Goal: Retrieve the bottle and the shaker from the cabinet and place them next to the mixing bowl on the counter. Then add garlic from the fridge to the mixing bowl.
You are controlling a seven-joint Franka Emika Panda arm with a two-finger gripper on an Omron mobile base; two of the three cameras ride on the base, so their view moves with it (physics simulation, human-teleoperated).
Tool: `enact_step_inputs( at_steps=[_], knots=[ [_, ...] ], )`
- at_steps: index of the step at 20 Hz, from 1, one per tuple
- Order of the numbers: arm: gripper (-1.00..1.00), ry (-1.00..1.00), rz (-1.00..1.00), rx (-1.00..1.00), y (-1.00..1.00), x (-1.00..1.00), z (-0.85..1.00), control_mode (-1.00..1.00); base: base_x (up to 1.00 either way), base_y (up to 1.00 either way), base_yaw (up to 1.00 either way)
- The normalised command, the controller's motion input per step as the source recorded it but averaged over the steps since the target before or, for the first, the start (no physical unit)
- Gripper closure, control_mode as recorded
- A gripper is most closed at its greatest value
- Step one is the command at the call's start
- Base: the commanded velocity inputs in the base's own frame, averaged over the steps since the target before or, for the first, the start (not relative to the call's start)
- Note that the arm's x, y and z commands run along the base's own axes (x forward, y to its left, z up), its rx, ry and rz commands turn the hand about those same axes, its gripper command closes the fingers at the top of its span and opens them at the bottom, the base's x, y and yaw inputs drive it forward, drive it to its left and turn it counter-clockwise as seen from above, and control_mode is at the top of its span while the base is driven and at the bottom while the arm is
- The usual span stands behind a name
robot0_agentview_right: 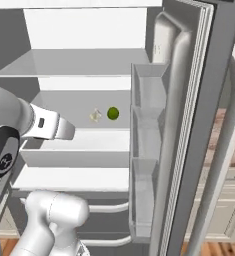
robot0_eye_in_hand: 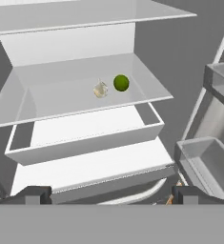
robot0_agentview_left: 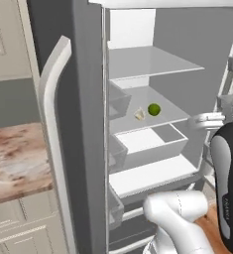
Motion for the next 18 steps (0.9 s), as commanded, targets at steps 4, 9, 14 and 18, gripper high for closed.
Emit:
enact_step_inputs(
  at_steps=[4,9,14,18],
  knots=[
    [-1.0,0.0,0.0,0.0,0.0,0.0,0.0,1.0,0.62,0.08,0.06],
    [-1.0,0.0,0.0,0.0,0.0,0.0,0.0,1.0,0.37,0.01,0.13],
    [-1.0,0.0,0.0,0.0,0.0,0.0,0.0,1.0,0.21,0.07,0.12],
    [-1.0,0.0,0.0,0.0,0.0,0.0,0.0,1.0,0.31,0.04,0.2]
  ],
)
